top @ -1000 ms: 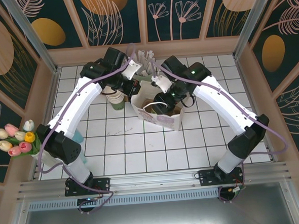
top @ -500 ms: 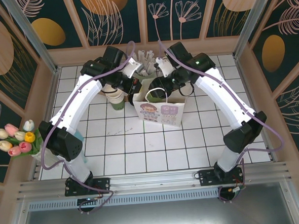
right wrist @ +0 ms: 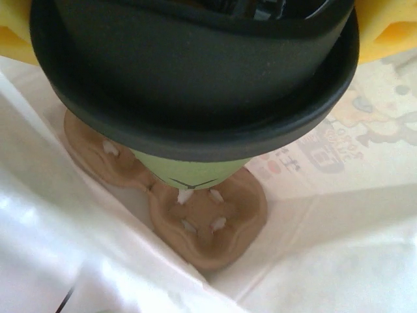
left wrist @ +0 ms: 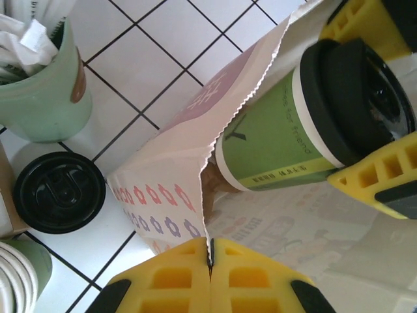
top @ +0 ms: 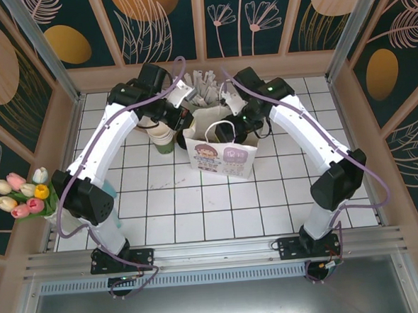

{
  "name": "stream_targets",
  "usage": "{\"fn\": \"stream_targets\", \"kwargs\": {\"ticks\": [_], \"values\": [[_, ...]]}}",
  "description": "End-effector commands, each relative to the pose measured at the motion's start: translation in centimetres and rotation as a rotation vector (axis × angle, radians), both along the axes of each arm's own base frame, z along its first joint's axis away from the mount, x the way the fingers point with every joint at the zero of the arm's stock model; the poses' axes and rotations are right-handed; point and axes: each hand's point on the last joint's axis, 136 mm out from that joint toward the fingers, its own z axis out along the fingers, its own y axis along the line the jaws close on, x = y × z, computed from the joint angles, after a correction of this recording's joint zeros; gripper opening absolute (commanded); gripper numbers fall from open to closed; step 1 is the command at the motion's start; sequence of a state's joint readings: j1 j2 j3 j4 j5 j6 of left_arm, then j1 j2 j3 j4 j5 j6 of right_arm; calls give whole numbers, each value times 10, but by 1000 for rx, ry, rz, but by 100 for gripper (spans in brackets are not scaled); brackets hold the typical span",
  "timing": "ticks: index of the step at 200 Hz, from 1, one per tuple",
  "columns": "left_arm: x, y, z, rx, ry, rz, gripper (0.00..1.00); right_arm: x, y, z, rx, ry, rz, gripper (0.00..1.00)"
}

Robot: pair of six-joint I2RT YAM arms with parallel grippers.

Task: Pack the takeout coffee

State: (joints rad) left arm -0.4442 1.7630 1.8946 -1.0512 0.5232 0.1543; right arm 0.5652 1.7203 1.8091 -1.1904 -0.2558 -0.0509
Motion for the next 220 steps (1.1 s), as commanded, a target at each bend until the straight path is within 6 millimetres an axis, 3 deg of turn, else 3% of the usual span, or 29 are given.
{"fn": "stream_targets", "kwargs": {"ticks": [1,9,17,39,55,81,106,145,186,220], "values": [[2,9,25,-46,-64,6,0,-21,0,-9,-47,29,74,55],[2,9,28,-73,-58,-3,0,-29,7,-8,-37,26,106,55],[-4,12,44,-107,-83,-6,0,-36,12,-8,-27,33,133,55],[0,17,53,-148,-102,7,0,-49,19,-18,-46,65,178,54],[3,16,49,-151,-79,20,0,-52,29,-15,-16,76,197,54],[-1,12,34,-166,0,22,0,-41,46,13,107,54,150,54],[-14,15,33,-190,-33,0,22,-36,39,20,117,62,86,55],[-56,7,98,-376,-287,-208,64,-32,20,6,55,119,-10,55],[-87,7,127,-505,-615,-351,82,-26,26,7,81,127,-28,55],[-103,-7,139,-572,-767,-419,84,-22,25,4,67,132,-43,55]]}}
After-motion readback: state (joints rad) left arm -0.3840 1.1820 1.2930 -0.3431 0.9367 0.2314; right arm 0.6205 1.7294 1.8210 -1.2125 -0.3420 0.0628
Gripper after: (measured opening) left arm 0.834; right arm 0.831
